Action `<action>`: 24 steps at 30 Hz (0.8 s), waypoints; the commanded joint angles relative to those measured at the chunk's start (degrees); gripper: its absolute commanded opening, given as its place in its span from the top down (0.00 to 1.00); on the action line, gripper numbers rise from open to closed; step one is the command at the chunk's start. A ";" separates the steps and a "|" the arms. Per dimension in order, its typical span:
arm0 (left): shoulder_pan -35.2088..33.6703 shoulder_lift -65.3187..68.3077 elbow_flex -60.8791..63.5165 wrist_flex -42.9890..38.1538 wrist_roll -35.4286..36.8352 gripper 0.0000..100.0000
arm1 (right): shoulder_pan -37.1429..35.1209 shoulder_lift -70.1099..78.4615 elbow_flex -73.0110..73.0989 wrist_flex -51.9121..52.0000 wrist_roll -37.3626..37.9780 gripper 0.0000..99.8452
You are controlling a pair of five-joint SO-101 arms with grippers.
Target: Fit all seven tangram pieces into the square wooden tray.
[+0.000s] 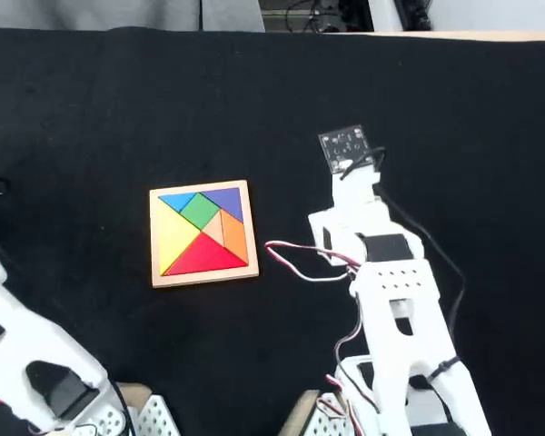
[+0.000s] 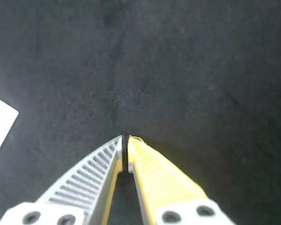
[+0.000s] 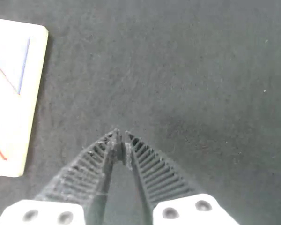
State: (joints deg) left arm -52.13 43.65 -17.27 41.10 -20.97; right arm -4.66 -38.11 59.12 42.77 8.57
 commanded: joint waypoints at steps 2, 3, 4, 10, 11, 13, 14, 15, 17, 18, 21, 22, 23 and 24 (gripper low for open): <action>-4.35 2.99 -3.74 0.09 -0.79 0.97 | -1.14 -1.80 -0.22 -2.11 -0.53 0.99; -5.14 3.08 -3.65 0.26 -2.11 0.97 | -1.14 -1.80 -0.22 -2.11 -0.53 0.99; -5.85 3.08 -3.03 0.26 -3.78 0.97 | -1.14 -1.80 -0.22 -2.11 -0.53 0.99; -9.98 3.16 10.15 -10.02 -11.96 0.97 | -1.14 -1.80 -0.13 -1.76 -0.35 0.99; -10.51 3.08 13.85 -13.80 -13.19 0.97 | -1.14 -1.80 -0.13 -1.76 -0.35 0.99; -11.21 2.46 21.85 -20.75 -16.26 0.97 | -1.14 -1.80 -0.13 -1.76 -0.35 0.99; -11.30 2.37 25.89 -23.56 -17.67 0.97 | -1.14 -1.80 -0.13 -1.76 -0.35 0.99; -11.21 2.20 29.49 -26.11 -19.08 0.97 | -1.14 -1.80 -0.13 -1.76 -0.35 0.99; -11.21 0.70 36.44 -30.24 -21.45 0.97 | -1.14 -1.80 -0.22 -1.76 -0.35 0.99; -11.21 -0.26 39.96 -32.00 -22.24 0.97 | -1.14 -1.80 -0.22 -1.76 -0.35 0.99; -11.03 -4.31 48.92 -37.36 -22.86 0.97 | -1.14 -1.80 -0.13 -1.76 -0.35 0.99; -10.77 -6.24 51.82 -38.51 -22.95 0.97 | -1.14 -1.80 -0.13 -1.76 -0.26 0.99; -10.77 -8.35 54.64 -38.95 -23.03 0.97 | -1.14 -1.80 -0.13 -1.76 -0.26 0.99; -10.68 -10.81 57.27 -39.03 -23.12 0.97 | -1.14 -1.80 -0.13 -1.76 -0.26 0.99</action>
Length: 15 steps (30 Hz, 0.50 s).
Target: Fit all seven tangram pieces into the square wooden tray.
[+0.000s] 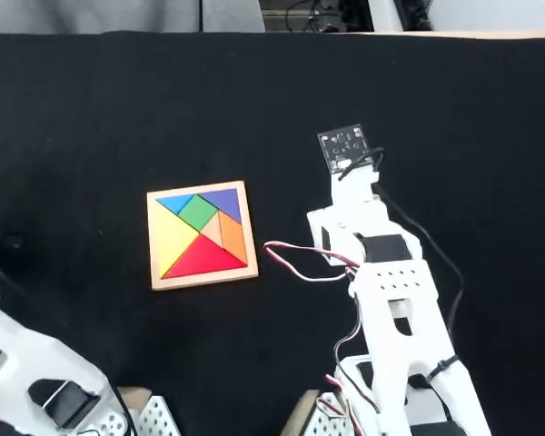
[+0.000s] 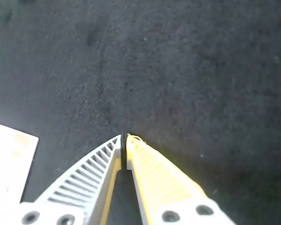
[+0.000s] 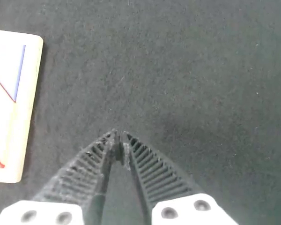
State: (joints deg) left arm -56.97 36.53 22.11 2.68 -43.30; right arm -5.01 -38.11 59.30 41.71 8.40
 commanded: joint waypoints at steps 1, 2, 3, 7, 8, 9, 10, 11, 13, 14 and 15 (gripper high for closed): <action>-5.85 -6.33 20.53 -0.62 -0.79 0.97 | -0.79 -1.80 -0.31 -0.62 -0.09 0.99; -5.85 -9.05 22.99 -0.62 -0.79 0.97 | -0.79 -1.80 -0.31 -0.62 -0.09 0.99; -5.85 -11.69 25.10 -0.62 -0.79 0.97 | -0.79 -1.80 -0.31 -0.62 -0.09 0.99; -3.47 -21.63 28.44 -0.18 0.97 0.97 | -0.79 -1.89 -0.31 -0.62 -0.09 0.99; -2.68 -23.74 28.35 -0.18 2.81 0.97 | -0.79 -1.89 -0.31 -0.62 -0.09 0.99; -1.98 -25.23 28.26 -0.18 4.22 0.97 | -0.79 -1.89 -0.31 -0.62 -0.09 0.99; -1.10 -26.11 27.65 -0.09 5.27 0.97 | -0.79 -1.89 -0.22 -0.53 -0.09 0.99; -0.13 -26.46 26.77 0.35 5.63 0.97 | -0.70 -1.89 -0.13 -0.44 -0.09 0.99; 1.54 -26.20 22.90 5.80 5.63 0.97 | -0.53 -2.07 -0.22 0.44 -0.09 0.99; 2.15 -25.41 20.18 10.11 5.71 0.97 | -0.53 -2.24 -0.22 0.88 -0.09 0.99; 2.86 -24.09 16.92 14.95 5.71 0.97 | -0.53 -2.24 -0.22 1.23 -0.09 0.99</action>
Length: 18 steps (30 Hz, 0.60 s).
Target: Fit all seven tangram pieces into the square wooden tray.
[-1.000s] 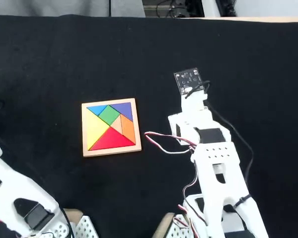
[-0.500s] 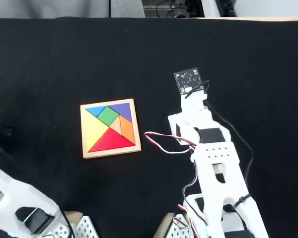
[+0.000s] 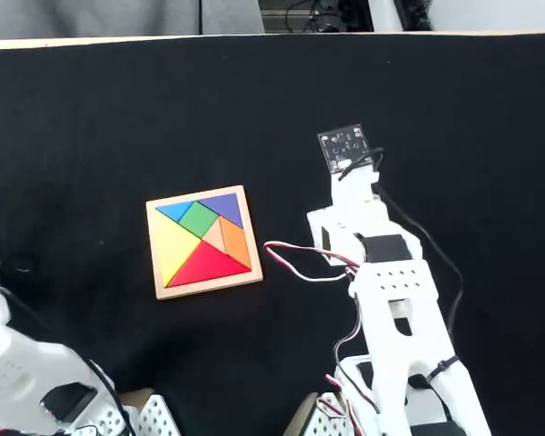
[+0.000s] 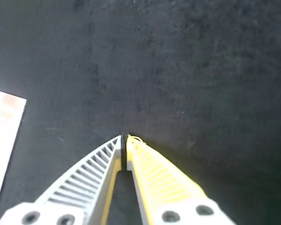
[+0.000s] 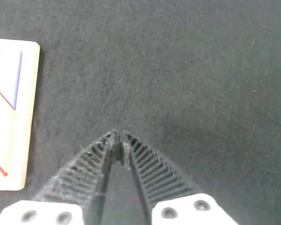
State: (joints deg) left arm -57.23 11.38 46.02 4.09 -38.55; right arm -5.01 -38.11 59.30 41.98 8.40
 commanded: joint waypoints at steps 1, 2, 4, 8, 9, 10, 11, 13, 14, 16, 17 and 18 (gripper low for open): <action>3.47 2.99 -10.59 18.02 0.97 0.97 | -0.53 -2.24 -0.31 1.05 -0.09 0.99; 3.65 5.45 -14.37 21.71 1.05 0.97 | -0.44 -2.24 -0.31 1.05 -0.09 0.99; 3.74 11.69 -21.23 27.69 1.05 0.97 | -0.44 -2.24 -0.31 1.14 -0.09 0.99; 2.42 23.12 -32.66 32.35 0.88 0.97 | -0.62 -2.24 -0.31 1.05 -0.09 0.99; 2.15 25.58 -35.65 32.97 0.97 0.97 | -0.70 -2.24 -0.31 1.05 -0.09 0.99; 2.15 27.60 -38.64 34.11 1.05 0.97 | -0.79 -2.24 -0.40 0.97 -0.09 0.99; 2.15 29.36 -41.80 35.78 1.05 0.97 | -0.79 -2.24 -0.48 0.97 -0.09 0.99; 2.51 32.35 -48.48 40.26 1.32 0.97 | -0.79 -2.24 -0.48 0.79 -0.09 0.99; 3.12 33.93 -52.26 42.73 2.46 0.97 | -0.79 -2.24 -0.48 0.79 -0.09 0.99; 3.74 36.40 -58.68 47.82 4.48 0.97 | -0.79 -2.24 -0.48 0.79 -0.09 0.99; 3.74 37.27 -61.32 50.29 4.57 0.97 | -0.79 -2.24 -0.40 0.79 -0.09 0.99; 3.65 37.71 -62.99 52.13 4.75 0.97 | -0.70 -2.24 -0.31 0.79 -0.09 0.99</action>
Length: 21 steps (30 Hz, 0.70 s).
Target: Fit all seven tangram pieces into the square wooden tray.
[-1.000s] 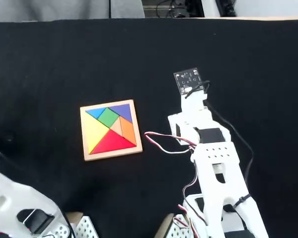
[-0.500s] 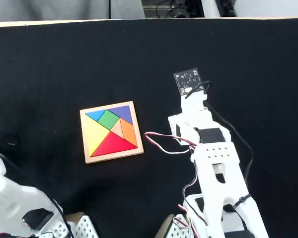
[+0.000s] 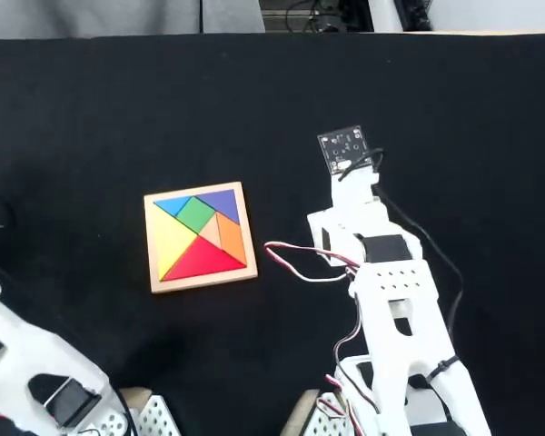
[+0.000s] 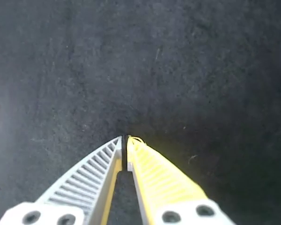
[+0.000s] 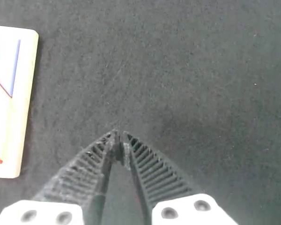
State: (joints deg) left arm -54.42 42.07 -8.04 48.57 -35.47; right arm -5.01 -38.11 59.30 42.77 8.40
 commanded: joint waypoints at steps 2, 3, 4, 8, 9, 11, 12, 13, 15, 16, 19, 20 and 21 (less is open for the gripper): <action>0.31 7.47 -10.15 9.14 1.67 0.97 | -0.53 -2.24 -0.31 0.00 -0.09 0.99; -0.31 7.21 -10.15 9.14 1.67 0.97 | -0.53 -2.24 -0.31 0.00 -0.09 0.99; -0.92 7.03 -10.15 9.05 1.58 0.97 | -0.53 -2.24 -0.40 0.00 -0.09 0.99; -3.21 6.77 -10.07 9.41 -1.58 0.97 | -0.70 -2.24 -0.66 0.00 -0.09 0.99; -3.65 6.68 -10.07 9.41 -1.67 0.97 | -0.70 -2.33 -0.75 0.00 -0.09 0.99; -3.91 5.89 -10.77 9.93 -1.58 0.97 | -0.53 -2.33 -1.45 0.18 -0.09 0.99; -3.74 4.31 -11.21 11.08 -1.49 0.97 | -0.44 -2.33 -2.59 0.62 -0.09 0.99; -3.38 2.11 -12.00 13.01 -0.35 0.97 | -0.35 -2.33 -4.00 1.49 -0.18 0.99; -1.27 -3.69 -13.76 17.76 3.87 0.97 | -0.44 -2.33 -8.48 5.36 -0.44 0.99; -0.04 -7.30 -14.90 20.66 5.89 0.97 | -0.44 -2.33 -11.38 8.09 -0.44 0.99; 4.88 -19.25 -17.27 29.71 10.02 0.97 | -0.44 -2.33 -20.79 17.49 -0.44 0.99; 6.90 -23.30 -17.36 32.26 10.90 0.97 | -0.44 -2.42 -23.87 20.31 -0.53 0.99; 9.10 -27.52 -17.36 34.73 11.69 0.97 | -0.44 -2.42 -27.03 23.03 -0.53 0.99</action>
State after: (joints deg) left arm -52.66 32.84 -21.58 73.54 -27.56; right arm -5.01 -38.11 43.38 58.59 8.40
